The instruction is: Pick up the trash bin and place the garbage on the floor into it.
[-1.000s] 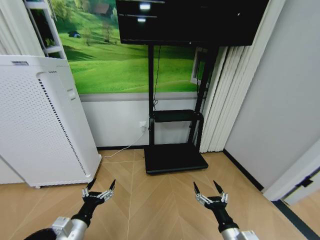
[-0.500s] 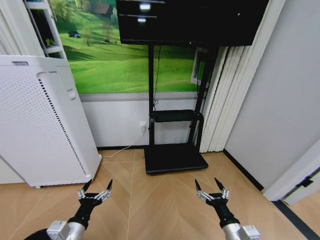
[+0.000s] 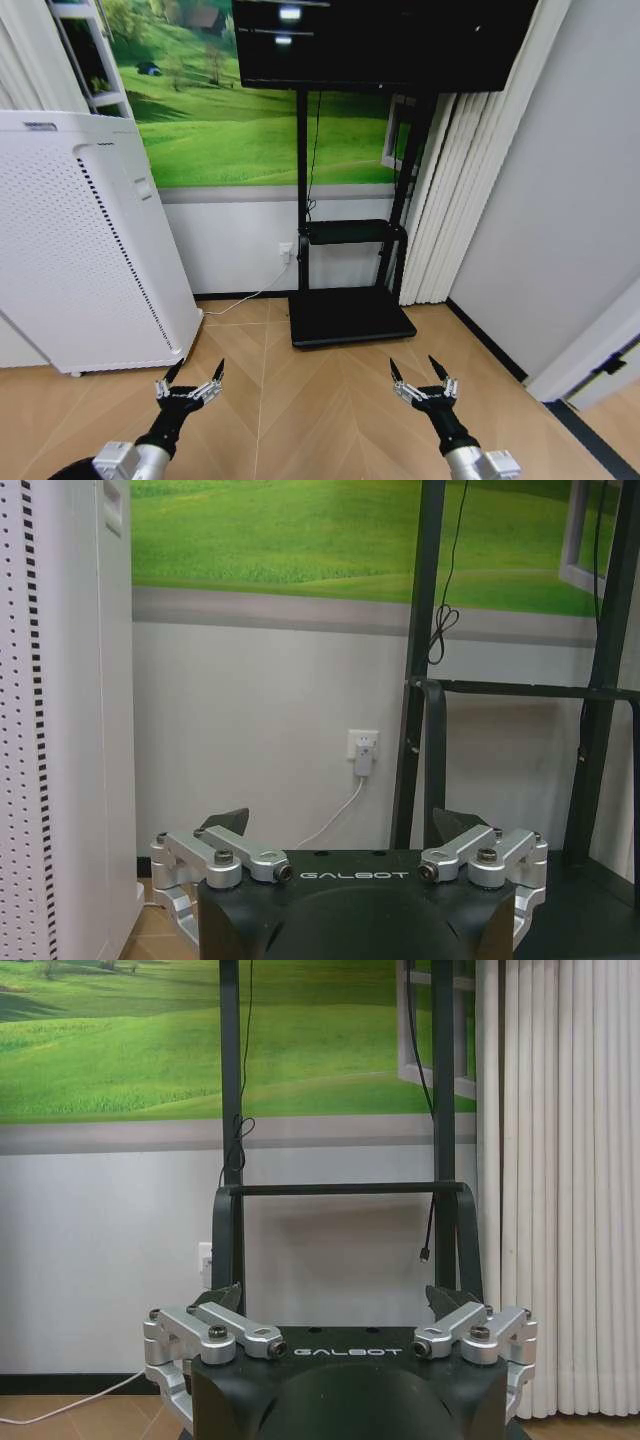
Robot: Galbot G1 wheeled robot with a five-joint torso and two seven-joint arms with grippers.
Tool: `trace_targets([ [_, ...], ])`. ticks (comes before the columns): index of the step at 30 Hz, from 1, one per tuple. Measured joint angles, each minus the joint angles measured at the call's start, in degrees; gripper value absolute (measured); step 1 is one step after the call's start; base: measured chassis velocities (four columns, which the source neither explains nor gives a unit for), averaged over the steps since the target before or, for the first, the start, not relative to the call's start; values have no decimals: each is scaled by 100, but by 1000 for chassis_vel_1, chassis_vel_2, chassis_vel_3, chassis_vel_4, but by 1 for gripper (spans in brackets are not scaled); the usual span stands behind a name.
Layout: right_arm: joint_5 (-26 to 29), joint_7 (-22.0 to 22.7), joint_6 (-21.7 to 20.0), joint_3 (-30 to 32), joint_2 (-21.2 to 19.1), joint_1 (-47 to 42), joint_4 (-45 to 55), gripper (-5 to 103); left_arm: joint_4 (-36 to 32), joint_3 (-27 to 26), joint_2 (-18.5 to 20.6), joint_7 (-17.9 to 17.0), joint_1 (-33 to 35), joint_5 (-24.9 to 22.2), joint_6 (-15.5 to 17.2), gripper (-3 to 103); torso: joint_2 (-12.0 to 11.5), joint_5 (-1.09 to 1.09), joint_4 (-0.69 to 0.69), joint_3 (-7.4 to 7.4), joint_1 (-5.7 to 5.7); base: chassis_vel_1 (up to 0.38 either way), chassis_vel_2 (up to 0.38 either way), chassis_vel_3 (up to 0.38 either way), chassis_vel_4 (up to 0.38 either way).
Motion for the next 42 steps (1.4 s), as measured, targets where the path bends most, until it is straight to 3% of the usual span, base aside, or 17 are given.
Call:
trace_targets([
  [6,2,0,0,-1,1,0,-1,100,2,-2,1,0,0,-2,0,100,53,0,0,39,11,0,0,0,0],
  [42,3,1,7,-2,2,0,-6,100,6,-3,2,10,-1,-4,-4,100,955,0,0,666,288,0,0,0,0],
])
